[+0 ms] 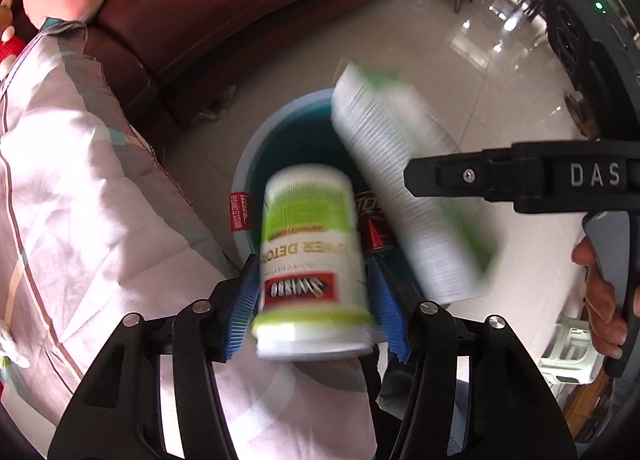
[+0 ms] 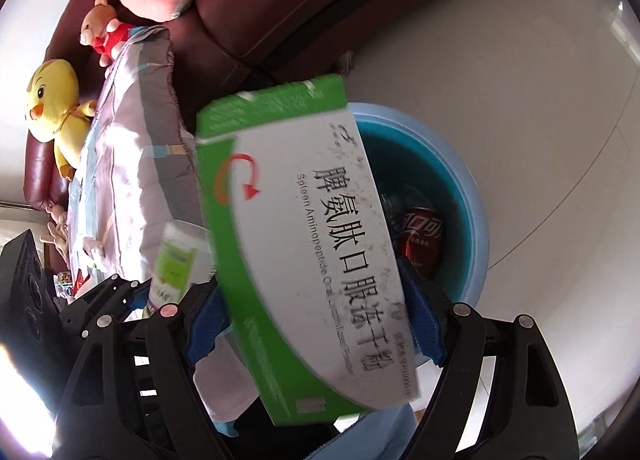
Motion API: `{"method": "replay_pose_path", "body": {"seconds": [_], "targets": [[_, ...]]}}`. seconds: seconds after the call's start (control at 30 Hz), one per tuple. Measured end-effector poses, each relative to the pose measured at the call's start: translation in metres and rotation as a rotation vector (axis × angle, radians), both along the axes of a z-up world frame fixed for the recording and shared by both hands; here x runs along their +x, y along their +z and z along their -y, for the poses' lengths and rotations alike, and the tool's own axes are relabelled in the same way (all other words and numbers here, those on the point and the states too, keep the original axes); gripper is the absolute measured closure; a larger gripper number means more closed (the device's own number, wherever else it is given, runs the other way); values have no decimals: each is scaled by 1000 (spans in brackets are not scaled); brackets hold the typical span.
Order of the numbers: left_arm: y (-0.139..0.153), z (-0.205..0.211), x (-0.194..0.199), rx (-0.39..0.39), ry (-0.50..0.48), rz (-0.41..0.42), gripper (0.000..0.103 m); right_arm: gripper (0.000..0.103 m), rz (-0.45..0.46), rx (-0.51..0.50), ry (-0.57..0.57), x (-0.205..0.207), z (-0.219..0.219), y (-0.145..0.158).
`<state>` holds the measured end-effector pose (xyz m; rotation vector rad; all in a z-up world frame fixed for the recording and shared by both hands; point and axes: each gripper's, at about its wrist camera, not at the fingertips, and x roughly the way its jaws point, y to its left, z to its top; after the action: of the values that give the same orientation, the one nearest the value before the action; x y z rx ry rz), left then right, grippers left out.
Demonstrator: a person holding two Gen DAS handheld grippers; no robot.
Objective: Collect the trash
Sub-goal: 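Carry the bottle and box over the teal bin and open both tools, then move both tools back to the table toward the plastic bags and green lid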
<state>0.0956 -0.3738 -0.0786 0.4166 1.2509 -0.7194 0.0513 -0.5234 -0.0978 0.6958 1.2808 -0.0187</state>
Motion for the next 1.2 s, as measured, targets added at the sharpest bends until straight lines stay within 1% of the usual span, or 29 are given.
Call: {"method": "replay_pose_path", "body": {"seconds": [0.03, 0.07, 0.23, 0.47, 0.57, 0.67, 0.8, 0.9, 1.03, 1.2], "targets": [[-1, 0, 1, 0, 5, 1, 40, 27, -1, 2, 6, 0, -1, -1], [-2, -1, 2, 0, 10, 1, 39, 25, -3, 3, 11, 0, -2, -2], [-1, -8, 2, -9, 16, -2, 39, 24, -7, -13, 10, 0, -3, -1], [3, -27, 0, -27, 40, -6, 38, 24, -16, -39, 24, -2, -10, 8], [4, -27, 7, -38, 49, -1, 38, 24, -23, -54, 29, -4, -15, 12], [8, -42, 5, -41, 62, -10, 38, 24, -26, -67, 37, -6, -22, 17], [19, -65, -1, -56, 96, 10, 37, 24, -24, -82, 58, -7, -38, 27], [25, -90, -4, -66, 132, 25, 36, 24, -17, -92, 84, -4, -54, 34], [36, -127, -5, -72, 197, 62, 35, 24, -6, -103, 132, 2, -85, 43], [47, -179, -4, -91, 271, 81, 35, 24, 4, -128, 207, 12, -129, 56]]}}
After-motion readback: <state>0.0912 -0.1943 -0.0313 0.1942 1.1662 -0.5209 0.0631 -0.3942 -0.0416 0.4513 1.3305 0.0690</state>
